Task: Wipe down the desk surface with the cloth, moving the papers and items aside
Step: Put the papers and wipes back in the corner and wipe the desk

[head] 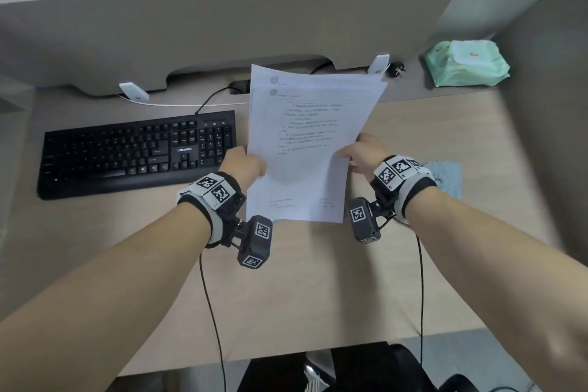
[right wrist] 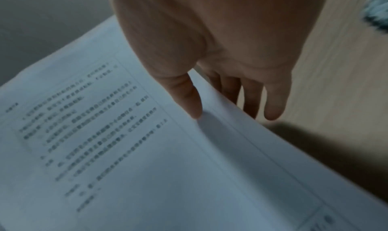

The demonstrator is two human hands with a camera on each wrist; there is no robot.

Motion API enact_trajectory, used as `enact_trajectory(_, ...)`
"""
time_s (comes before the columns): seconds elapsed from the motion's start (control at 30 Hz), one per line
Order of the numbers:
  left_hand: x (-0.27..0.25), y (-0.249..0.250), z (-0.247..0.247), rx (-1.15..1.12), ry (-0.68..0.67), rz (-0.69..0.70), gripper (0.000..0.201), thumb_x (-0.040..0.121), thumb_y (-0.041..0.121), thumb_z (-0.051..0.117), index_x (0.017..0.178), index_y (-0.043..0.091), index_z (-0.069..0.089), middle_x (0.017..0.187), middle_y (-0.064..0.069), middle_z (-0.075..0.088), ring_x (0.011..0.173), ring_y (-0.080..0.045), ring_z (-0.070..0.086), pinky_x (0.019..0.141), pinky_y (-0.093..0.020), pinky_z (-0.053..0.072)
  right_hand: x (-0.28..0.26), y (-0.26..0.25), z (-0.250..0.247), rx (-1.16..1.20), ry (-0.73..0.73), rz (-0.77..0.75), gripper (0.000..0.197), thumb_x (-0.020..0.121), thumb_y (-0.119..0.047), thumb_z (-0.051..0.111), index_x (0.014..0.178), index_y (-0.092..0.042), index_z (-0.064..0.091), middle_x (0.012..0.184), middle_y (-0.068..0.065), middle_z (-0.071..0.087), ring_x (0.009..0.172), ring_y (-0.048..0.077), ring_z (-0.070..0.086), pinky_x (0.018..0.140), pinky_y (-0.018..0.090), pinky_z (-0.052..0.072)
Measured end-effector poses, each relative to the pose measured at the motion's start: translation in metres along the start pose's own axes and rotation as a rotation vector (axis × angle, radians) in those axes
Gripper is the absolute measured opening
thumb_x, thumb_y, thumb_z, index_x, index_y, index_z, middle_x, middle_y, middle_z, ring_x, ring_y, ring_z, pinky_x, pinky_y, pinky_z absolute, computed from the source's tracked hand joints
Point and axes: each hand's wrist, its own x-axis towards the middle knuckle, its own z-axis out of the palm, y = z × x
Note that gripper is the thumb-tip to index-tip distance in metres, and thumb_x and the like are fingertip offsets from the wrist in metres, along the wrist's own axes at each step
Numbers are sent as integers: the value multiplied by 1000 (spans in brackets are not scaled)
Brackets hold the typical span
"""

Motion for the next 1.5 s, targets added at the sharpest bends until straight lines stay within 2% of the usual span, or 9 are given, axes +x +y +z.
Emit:
enact_trajectory(0.17,-11,24,-7,21,32,170,18,70,-11,53,83,0,60,77,-12,60,71,-23,56,60,-24,45,-15,-34,-6,165,82,-191,27,68,-9,61,90,-20,70,106,2,74,104,25,66,93,45,53)
enact_trajectory(0.27,-12,37,-16,14,67,301,31,72,-11,56,101,-3,64,97,-13,69,88,-28,65,74,-36,55,-26,-53,-12,174,142,-309,24,71,-9,61,93,-12,68,99,5,72,92,23,65,83,40,51)
enact_trajectory(0.63,-7,31,-12,85,78,400,32,86,11,64,117,7,67,117,-7,70,105,-22,65,95,-29,48,-22,-31,-9,65,168,-366,25,88,5,55,97,-17,64,97,-3,68,95,19,63,87,32,50)
enact_trajectory(0.8,-4,35,-13,60,105,405,30,87,11,62,116,5,68,110,-8,71,95,-26,68,87,-35,55,-22,-42,-12,48,155,-432,31,90,3,52,91,-26,62,93,-13,67,91,13,62,84,28,50)
enact_trajectory(0.97,9,25,-6,103,78,353,29,88,13,62,115,2,67,103,-11,71,84,-28,69,64,-21,52,-7,-29,-11,-46,172,-387,25,91,0,50,108,-11,65,106,2,68,101,21,63,89,34,51)
enact_trajectory(1.1,15,24,1,151,65,335,32,88,13,62,119,3,65,114,-12,70,103,-28,66,85,-27,49,5,-19,-9,-179,196,-312,26,92,-7,48,113,-5,63,112,13,67,105,31,61,94,44,49)
enact_trajectory(1.23,16,35,3,202,67,319,33,90,14,60,121,4,64,123,-11,67,111,-27,63,92,-29,47,11,-21,-12,-258,195,-303,22,93,-7,47,108,3,61,109,19,66,101,34,60,88,41,50)
enact_trajectory(1.37,17,43,8,268,85,288,33,90,18,61,117,-1,65,118,-13,68,103,-30,66,81,-28,48,7,-24,-28,-301,218,-329,14,95,-9,48,81,-7,52,89,9,59,80,25,52,61,27,37)
enact_trajectory(1.5,5,65,44,341,-38,341,20,90,14,61,105,3,68,94,-11,71,71,-20,65,63,-24,48,0,-12,-71,-311,312,-293,24,94,-7,48,71,-11,43,71,4,48,66,21,42,51,21,30)
